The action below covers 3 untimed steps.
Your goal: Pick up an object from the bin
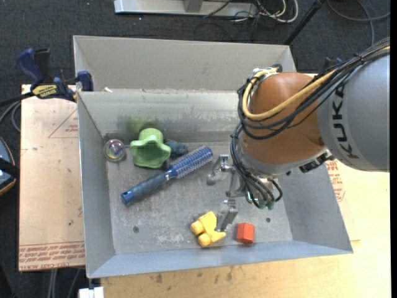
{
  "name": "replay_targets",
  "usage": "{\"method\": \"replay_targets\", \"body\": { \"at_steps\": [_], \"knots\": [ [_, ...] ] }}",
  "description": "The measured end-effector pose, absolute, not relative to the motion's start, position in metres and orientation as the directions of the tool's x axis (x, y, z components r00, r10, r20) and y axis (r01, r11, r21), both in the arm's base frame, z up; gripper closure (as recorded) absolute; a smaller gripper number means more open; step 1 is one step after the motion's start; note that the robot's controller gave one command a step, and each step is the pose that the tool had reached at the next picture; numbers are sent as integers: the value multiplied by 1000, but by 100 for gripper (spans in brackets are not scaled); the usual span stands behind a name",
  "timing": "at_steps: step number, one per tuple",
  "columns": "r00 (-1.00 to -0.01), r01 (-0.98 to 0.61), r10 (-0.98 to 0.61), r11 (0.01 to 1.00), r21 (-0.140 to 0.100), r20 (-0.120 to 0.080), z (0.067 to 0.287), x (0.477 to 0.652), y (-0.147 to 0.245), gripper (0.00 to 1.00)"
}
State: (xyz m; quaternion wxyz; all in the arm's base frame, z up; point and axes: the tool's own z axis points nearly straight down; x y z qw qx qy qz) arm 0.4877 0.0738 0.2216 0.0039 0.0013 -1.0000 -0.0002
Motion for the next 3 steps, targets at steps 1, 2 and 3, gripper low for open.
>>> {"method": "replay_targets", "body": {
  "at_steps": [1,2,3],
  "knots": [
    [-992,-128,-128,992,1,-14,84,487,39,0],
    [-990,-140,-140,990,1,-7,101,480,55,0],
    [-962,-274,-274,962,0,-8,101,482,49,0]
  ]
}}
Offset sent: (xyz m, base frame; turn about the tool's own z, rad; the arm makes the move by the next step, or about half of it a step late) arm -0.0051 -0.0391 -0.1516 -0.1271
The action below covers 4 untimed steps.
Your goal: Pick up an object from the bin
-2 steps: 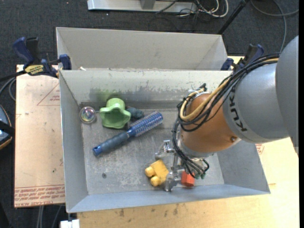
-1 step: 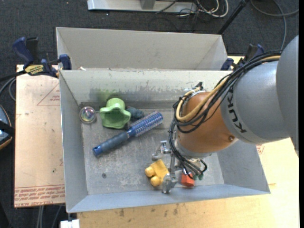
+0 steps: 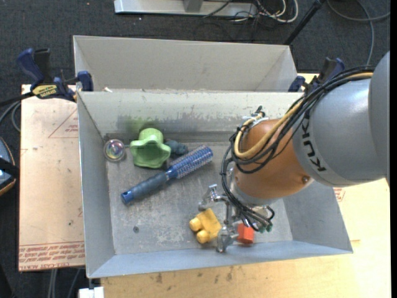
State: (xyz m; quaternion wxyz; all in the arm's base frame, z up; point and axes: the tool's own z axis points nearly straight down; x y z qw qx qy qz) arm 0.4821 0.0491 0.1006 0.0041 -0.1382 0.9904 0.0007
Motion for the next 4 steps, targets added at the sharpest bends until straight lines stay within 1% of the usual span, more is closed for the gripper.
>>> {"method": "replay_targets", "body": {
  "at_steps": [1,2,3,4],
  "knots": [
    [-977,-213,-213,977,-3,-28,78,488,56,0],
    [-967,-252,-252,968,-3,-24,77,490,57,0],
    [-967,-254,-254,967,-1,-26,77,490,57,100],
    [-968,-252,-252,968,0,-8,143,492,58,100]
  ]
}}
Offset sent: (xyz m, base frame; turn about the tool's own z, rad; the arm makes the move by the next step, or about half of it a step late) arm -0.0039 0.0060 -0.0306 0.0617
